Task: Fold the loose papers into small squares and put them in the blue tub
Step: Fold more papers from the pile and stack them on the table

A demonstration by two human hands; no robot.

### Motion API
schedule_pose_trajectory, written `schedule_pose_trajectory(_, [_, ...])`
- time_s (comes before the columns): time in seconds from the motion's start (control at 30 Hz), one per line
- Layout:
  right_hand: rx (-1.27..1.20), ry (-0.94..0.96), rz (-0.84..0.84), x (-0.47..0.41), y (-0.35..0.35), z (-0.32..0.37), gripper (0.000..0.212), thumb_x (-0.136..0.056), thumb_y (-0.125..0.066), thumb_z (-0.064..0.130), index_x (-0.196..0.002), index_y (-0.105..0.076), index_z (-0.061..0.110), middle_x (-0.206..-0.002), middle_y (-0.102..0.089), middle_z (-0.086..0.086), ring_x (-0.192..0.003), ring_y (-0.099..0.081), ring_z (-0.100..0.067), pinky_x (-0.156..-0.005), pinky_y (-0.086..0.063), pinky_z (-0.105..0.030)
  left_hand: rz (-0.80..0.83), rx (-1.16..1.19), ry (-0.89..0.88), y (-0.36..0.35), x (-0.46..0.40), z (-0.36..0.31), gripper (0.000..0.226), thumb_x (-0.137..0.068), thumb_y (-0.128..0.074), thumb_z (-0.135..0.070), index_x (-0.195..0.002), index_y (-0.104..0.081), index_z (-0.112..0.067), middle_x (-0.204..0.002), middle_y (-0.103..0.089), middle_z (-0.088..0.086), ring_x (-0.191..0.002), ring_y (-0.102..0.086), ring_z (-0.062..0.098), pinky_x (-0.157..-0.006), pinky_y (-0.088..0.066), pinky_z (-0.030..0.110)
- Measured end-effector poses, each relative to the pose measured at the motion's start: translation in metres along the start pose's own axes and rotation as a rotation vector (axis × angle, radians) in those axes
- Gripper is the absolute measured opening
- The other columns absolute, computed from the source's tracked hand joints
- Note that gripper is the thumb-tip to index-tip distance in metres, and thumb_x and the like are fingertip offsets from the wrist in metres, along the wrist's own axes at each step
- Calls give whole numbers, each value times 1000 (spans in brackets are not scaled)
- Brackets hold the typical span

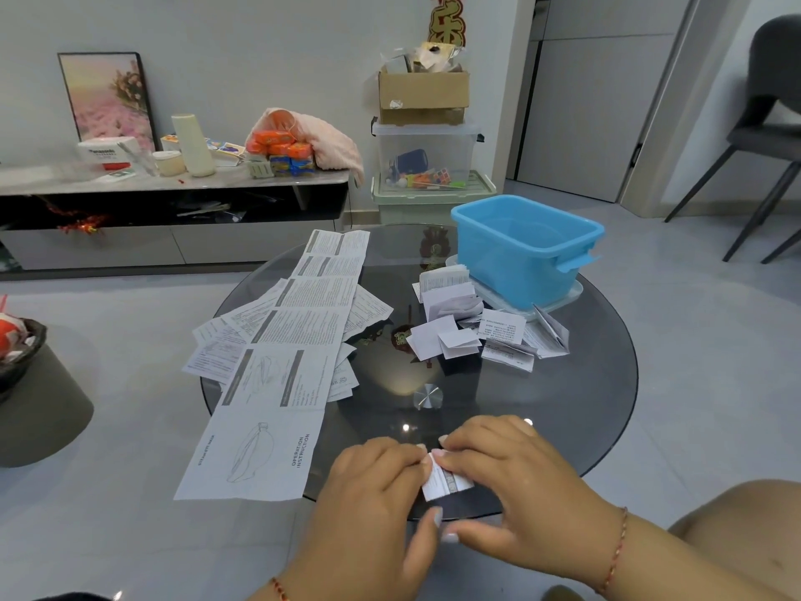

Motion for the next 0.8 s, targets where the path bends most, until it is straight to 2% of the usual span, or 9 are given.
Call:
schedule_pose_trajectory(0.07, [-1,55,10,4,0,1,45,-81,-58,61,-108,-66,26,-105,-59,13,-98,-55,-8,-88,-37,-20,-36,-27,-93,1,5,0,34,-70,-65,-39,-91,-73,-14,-98,-66,-6,-91,-57,14,-79,-42,30])
schedule_pose_trajectory(0.17, [-52,117,-24,5,0,1,26,-92,-53,47,-97,-69,27,-100,-59,15,-92,-55,-10,-84,-38,-21,-108,-89,-206,2,8,0,16,-78,-66,-29,-80,-73,-15,-88,-67,-4,-80,-58,17,-71,-44,32])
schedule_pose_trajectory(0.27, [-124,121,-75,0,3,2,26,-97,-47,40,-90,-69,28,-92,-60,17,-86,-52,-7,-78,-39,-21,-166,-105,-191,4,5,-1,15,-84,-61,-20,-73,-69,-15,-75,-63,-4,-70,-56,18,-64,-44,32])
schedule_pose_trajectory(0.37, [-272,24,-174,-6,7,4,23,-95,-51,37,-85,-69,28,-81,-61,18,-78,-51,-2,-73,-40,-14,-142,-7,-62,8,-2,-3,18,-95,-46,-27,-85,-60,-22,-71,-58,-6,-67,-48,15,-63,-39,29])
schedule_pose_trajectory(0.47, [-447,-146,-262,-12,11,6,13,-85,-59,40,-78,-65,32,-75,-63,16,-72,-57,-2,-66,-42,-12,-108,124,174,12,-11,-5,21,-97,-37,-36,-82,-51,-30,-68,-52,-11,-65,-43,6,-58,-36,24])
schedule_pose_trajectory(0.57, [-627,-358,-296,-17,15,5,16,-78,-65,40,-67,-63,29,-69,-62,13,-67,-57,-4,-62,-41,-10,-121,183,404,17,-23,-5,22,-90,-36,-42,-74,-49,-34,-62,-49,-15,-70,-48,8,-50,-31,15])
schedule_pose_trajectory(0.67, [-765,-485,-269,-26,15,2,24,-84,-69,16,-64,-60,25,-59,-60,7,-54,-53,-2,-56,-42,-13,-186,245,521,17,-34,-3,26,-90,-42,-41,-69,-51,-28,-59,-51,-13,-76,-51,8,-50,-32,15])
schedule_pose_trajectory(0.73, [-862,-559,-250,-31,14,1,23,-86,-65,10,-67,-60,22,-55,-60,6,-50,-56,-6,-51,-45,-18,-181,291,586,14,-40,1,26,-93,-48,-36,-70,-55,-27,-59,-54,-13,-77,-53,4,-53,-38,16])
schedule_pose_trajectory(0.8, [-839,-644,-253,-37,11,-6,22,-87,-64,11,-68,-59,22,-51,-59,6,-45,-56,-5,-47,-43,-18,-129,345,644,11,-44,6,19,-91,-53,-36,-75,-59,-29,-61,-59,-13,-74,-56,0,-58,-41,14])
Point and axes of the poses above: each hand's wrist, its own x-axis away from the middle knuckle, its own y-axis out of the back of the hand, z = x × y, the point moved 2 cm from there along -x, towards the middle knuckle
